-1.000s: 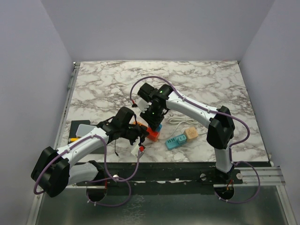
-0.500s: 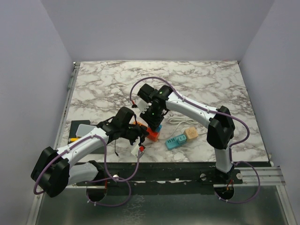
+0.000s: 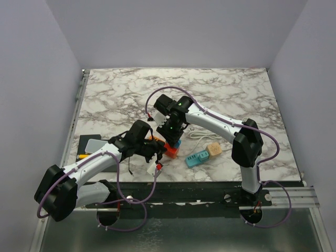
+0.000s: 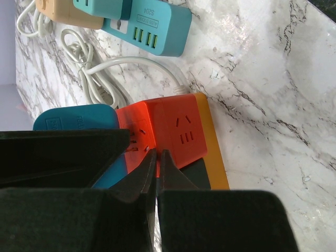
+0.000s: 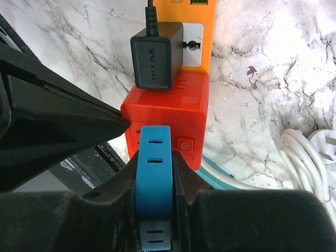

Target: Insert the plug

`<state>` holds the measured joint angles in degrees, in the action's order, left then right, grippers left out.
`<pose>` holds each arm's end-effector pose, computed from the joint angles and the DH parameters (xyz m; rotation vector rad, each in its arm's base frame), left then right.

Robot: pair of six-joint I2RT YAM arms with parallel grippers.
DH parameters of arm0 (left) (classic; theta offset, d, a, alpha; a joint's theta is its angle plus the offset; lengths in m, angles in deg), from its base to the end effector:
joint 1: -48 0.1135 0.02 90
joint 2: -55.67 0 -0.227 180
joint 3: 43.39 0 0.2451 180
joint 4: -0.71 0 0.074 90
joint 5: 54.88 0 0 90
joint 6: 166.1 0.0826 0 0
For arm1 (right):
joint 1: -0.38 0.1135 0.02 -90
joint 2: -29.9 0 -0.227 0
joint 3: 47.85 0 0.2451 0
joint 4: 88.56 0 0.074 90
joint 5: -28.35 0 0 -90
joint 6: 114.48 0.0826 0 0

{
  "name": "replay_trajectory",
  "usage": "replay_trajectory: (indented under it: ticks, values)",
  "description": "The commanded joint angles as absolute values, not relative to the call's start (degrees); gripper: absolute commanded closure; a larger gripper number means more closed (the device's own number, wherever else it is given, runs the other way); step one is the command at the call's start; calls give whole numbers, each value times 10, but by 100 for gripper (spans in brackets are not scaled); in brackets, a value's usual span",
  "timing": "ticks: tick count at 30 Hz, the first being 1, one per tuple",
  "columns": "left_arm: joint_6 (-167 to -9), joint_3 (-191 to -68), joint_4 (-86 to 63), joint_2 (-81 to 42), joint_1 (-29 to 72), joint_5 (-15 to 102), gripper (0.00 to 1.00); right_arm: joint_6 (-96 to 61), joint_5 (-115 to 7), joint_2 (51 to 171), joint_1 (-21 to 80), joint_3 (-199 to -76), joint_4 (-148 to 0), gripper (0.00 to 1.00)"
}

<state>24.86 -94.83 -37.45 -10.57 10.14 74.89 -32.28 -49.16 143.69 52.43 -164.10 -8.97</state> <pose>0.1636 -0.1941 0.1489 2.1841 0.5317 -0.2967 0.2263 0.3192 0.1810 -1.5213 2.5691 0.4295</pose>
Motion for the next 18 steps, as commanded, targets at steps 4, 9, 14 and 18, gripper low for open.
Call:
replay_trajectory:
  ticks: [4, 9, 14, 18]
  values:
    - [243, -928, -397, -106, 99, 719, 100, -334, -509, 1454, 531, -1623, -74, 99]
    - [243, -928, -396, -107, 99, 716, 100, -336, -510, 1459, 531, -1612, -75, 99]
    - [244, -927, -396, -107, 100, 718, 100, -336, -513, 1461, 531, -1599, -77, 99]
    - [244, -927, -395, -107, 100, 717, 100, -335, -513, 1466, 531, -1597, -76, 99]
